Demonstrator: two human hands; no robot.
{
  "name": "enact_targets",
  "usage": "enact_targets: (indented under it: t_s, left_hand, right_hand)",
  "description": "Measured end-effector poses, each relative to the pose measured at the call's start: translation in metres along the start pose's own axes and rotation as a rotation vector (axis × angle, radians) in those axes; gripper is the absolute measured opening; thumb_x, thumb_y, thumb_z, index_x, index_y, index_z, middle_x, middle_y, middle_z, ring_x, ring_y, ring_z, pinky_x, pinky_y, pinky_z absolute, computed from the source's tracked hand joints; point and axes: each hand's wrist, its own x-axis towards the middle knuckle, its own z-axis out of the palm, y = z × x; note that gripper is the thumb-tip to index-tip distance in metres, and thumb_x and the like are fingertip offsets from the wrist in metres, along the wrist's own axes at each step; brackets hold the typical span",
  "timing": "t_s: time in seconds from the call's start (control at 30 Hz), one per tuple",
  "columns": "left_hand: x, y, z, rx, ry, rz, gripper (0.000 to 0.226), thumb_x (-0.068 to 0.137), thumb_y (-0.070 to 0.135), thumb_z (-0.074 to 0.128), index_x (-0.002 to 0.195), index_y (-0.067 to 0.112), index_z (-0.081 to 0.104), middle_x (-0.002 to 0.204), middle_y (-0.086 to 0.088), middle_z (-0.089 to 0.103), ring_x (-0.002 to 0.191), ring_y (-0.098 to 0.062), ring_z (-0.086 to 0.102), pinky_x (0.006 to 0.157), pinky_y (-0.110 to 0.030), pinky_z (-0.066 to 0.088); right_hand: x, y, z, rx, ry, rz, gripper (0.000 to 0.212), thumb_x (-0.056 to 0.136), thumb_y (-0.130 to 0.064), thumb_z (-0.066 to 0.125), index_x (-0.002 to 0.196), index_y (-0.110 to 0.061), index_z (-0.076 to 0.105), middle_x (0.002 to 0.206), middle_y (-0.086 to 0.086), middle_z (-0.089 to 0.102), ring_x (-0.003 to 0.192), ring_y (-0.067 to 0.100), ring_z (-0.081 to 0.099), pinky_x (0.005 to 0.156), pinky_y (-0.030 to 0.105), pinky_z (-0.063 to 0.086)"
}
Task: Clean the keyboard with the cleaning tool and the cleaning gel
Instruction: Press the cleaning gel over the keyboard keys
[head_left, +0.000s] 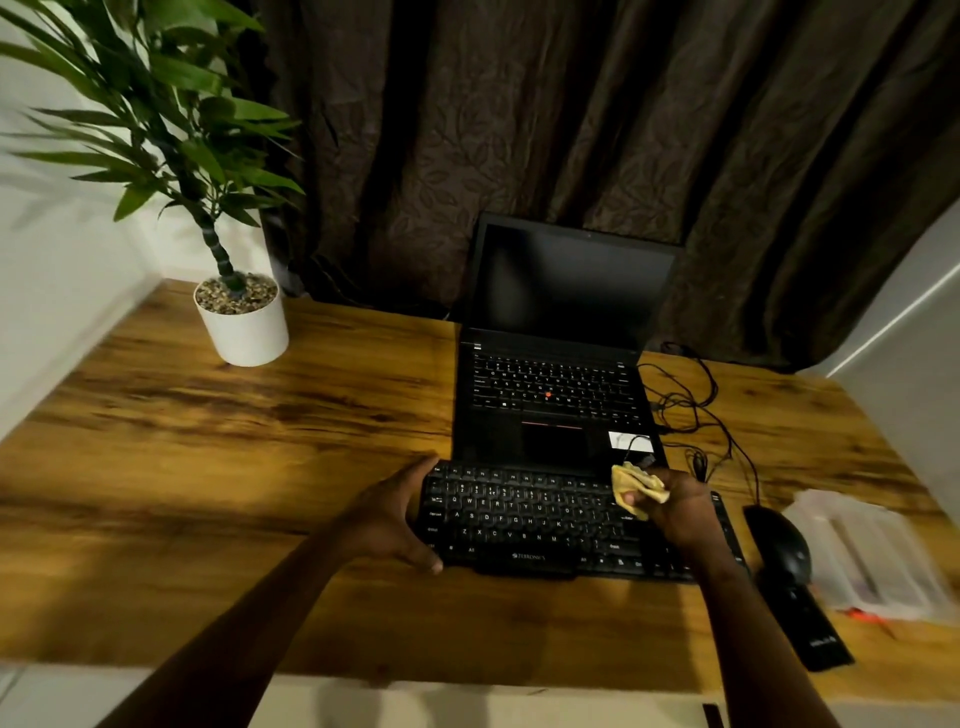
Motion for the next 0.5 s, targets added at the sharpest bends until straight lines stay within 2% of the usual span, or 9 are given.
enact_targets:
  t_s: [0.1,0.23,0.27,0.33,0.5]
  left_hand:
    - [0.0,0.001,0.0,-0.008,-0.004,-0.004,0.149,0.037,0.052,0.095,0.154,0.045,0.003,0.163,0.011,0.013,0.149,-0.018,0.015,0.118,-0.039,0.029]
    - [0.0,0.001,0.001,-0.015,0.002,0.013,0.147,0.04,0.048,0.096,0.154,0.043,0.003,0.163,0.011,0.01,0.149,-0.016,0.014,0.118,-0.035,0.028]
    - [0.0,0.001,0.001,-0.026,0.003,0.015,0.146,0.041,0.046,0.097,0.155,0.042,0.004,0.163,0.011,0.011,0.149,-0.015,0.014,0.117,-0.033,0.027]
    - [-0.001,0.001,0.001,-0.046,0.003,0.02,0.145,0.043,0.042,0.097,0.155,0.041,0.005,0.163,0.012,0.01,0.149,-0.014,0.013,0.117,-0.031,0.026]
    - [-0.002,0.003,0.0,-0.03,0.008,0.018,0.148,0.039,0.047,0.097,0.155,0.04,0.005,0.163,0.012,0.011,0.149,-0.014,0.014,0.117,-0.031,0.026]
  right_hand:
    - [-0.003,0.003,-0.001,-0.006,0.009,0.007,0.021,0.078,-0.012,0.081,0.097,-0.01,0.071,0.088,0.005,0.071,0.082,0.022,0.068,0.066,0.03,0.054]
    - [-0.002,-0.011,0.021,0.018,-0.023,-0.029,0.03,0.076,-0.006,0.081,0.105,-0.002,0.07,0.09,0.003,0.069,0.079,0.011,0.064,0.066,0.008,0.047]
    - [-0.002,-0.015,0.026,0.011,-0.033,-0.054,0.029,0.076,-0.006,0.081,0.103,-0.004,0.071,0.087,0.001,0.069,0.078,0.009,0.064,0.066,0.009,0.047]
    - [0.0,-0.015,0.029,0.012,-0.061,-0.076,0.027,0.076,-0.01,0.082,0.101,-0.006,0.072,0.086,0.0,0.071,0.078,0.011,0.066,0.07,0.02,0.052]
    - [0.003,0.008,0.008,-0.099,-0.034,-0.038,0.036,0.076,-0.021,0.082,0.107,-0.007,0.071,0.095,0.009,0.072,0.086,0.025,0.068,0.074,0.037,0.057]
